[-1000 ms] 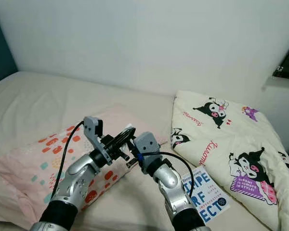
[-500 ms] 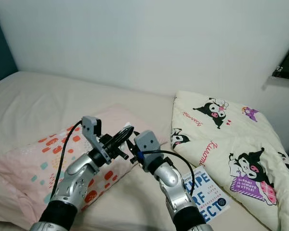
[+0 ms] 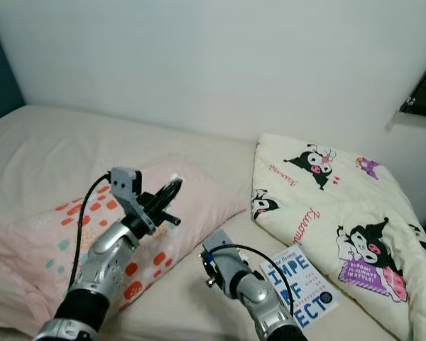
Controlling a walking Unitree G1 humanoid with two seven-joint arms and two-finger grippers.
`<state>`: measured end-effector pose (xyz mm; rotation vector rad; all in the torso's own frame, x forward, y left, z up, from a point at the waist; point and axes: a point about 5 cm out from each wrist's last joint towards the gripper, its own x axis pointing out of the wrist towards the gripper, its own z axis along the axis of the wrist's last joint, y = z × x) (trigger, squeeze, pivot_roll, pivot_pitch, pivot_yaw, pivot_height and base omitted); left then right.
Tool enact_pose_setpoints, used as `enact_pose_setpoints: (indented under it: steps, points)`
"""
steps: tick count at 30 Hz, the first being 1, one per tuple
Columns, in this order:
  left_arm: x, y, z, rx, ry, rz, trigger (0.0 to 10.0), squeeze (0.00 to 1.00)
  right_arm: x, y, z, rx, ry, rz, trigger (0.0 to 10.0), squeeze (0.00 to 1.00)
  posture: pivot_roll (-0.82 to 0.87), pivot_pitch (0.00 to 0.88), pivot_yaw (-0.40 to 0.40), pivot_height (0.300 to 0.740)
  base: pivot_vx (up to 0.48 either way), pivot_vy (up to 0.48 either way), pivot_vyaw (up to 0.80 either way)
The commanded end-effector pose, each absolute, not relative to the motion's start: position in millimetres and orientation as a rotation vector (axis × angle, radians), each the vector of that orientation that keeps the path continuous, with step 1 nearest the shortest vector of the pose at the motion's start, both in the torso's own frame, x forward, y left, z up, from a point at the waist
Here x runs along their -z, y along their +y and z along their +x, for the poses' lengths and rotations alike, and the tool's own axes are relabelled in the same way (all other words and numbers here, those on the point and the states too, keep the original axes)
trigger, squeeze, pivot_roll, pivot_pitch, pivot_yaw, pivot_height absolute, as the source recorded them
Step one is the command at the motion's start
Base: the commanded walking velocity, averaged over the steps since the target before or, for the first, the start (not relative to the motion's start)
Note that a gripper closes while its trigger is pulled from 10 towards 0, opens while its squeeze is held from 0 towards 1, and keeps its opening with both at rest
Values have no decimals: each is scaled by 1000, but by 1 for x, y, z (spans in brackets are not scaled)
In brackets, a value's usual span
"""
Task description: Clean up the room
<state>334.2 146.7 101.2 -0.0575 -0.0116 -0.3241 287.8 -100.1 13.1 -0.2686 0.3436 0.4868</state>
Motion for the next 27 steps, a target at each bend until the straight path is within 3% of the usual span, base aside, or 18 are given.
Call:
enact_pose_setpoints:
  steps: [1,10,27]
  points:
    - [-68,165,321,199,160,11,10000,0,-24,-113,299,-330,280,-227,10000,0,13,0,-94,740,0,0,0]
    - [-40,198,278,32,244,70,10000,0,-27,-124,295,-206,226,-103,10000,0,26,0,-100,740,0,0,0]
    - [-47,178,278,-15,194,-48,10000,0,-29,-119,299,-297,233,-116,10000,0,19,0,-140,740,0,0,0]
